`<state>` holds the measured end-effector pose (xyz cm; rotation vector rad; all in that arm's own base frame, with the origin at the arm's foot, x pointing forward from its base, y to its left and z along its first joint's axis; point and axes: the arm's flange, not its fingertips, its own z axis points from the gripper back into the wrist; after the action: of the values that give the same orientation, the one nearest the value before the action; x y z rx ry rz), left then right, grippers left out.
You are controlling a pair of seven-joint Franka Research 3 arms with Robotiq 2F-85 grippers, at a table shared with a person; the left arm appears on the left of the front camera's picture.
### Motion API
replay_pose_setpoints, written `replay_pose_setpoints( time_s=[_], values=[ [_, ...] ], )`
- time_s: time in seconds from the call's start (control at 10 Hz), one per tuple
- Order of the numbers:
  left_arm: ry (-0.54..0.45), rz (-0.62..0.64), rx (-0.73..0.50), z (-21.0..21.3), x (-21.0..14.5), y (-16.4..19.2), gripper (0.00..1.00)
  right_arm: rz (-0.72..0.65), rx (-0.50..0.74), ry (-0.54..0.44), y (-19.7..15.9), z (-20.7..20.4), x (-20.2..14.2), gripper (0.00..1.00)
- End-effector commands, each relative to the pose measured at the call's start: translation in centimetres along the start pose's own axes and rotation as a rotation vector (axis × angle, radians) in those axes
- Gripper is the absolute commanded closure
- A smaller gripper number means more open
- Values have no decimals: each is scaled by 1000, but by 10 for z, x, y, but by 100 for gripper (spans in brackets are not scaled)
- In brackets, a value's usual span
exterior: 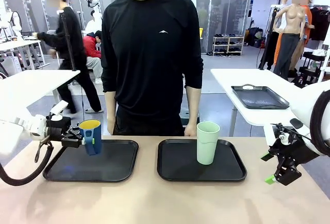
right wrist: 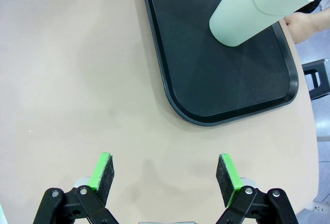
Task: Sort and store the cups by type.
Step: Pick up the Handle plastic cup and place it into the empty Flat Tray.
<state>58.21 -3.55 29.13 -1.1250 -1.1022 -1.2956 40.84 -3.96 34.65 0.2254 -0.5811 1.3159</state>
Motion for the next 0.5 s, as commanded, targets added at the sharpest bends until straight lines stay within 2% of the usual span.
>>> replay_pose_setpoints(
  time_s=[0.0, 0.4],
  values=[
    [-19, 18, -6, 6, -9, 24, 23, 12, -3, 0, 0, 0, 0, 0],
    [-45, 1, -39, 6, -27, 36, 23, 12, -3, 0, 0, 0, 0, 0]
  ],
)
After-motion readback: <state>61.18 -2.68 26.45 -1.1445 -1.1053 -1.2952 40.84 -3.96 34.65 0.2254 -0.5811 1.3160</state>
